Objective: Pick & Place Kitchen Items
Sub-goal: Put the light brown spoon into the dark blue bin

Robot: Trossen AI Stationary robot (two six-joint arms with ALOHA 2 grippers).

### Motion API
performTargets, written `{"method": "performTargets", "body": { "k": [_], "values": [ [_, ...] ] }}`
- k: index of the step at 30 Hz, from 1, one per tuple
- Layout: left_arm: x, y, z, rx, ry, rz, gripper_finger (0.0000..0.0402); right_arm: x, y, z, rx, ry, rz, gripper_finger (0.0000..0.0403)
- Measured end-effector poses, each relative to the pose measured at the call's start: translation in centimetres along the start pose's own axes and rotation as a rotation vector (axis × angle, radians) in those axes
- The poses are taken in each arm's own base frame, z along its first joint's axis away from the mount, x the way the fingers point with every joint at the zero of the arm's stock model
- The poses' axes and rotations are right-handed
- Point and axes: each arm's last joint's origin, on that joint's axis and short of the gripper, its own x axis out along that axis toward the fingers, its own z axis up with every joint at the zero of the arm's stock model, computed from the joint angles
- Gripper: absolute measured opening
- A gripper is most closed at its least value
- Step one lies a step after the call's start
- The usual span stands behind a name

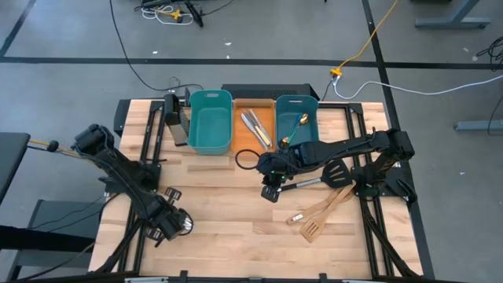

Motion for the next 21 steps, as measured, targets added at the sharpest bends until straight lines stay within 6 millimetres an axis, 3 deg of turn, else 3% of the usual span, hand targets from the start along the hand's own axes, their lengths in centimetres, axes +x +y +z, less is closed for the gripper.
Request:
{"method": "performTargets", "body": {
  "k": [6,21],
  "values": [
    [0.30,-0.29,0.44,0.029,-0.024,-0.010,0.0035,0.00,0.00,0.00,0.002,0.000,0.000,0.0077],
    [0.26,-0.42,0.93,0.030,-0.085,-0.003,0.0153,0.00,0.14,-0.07,0.000,0.000,0.002,0.0077]
  ]
}}
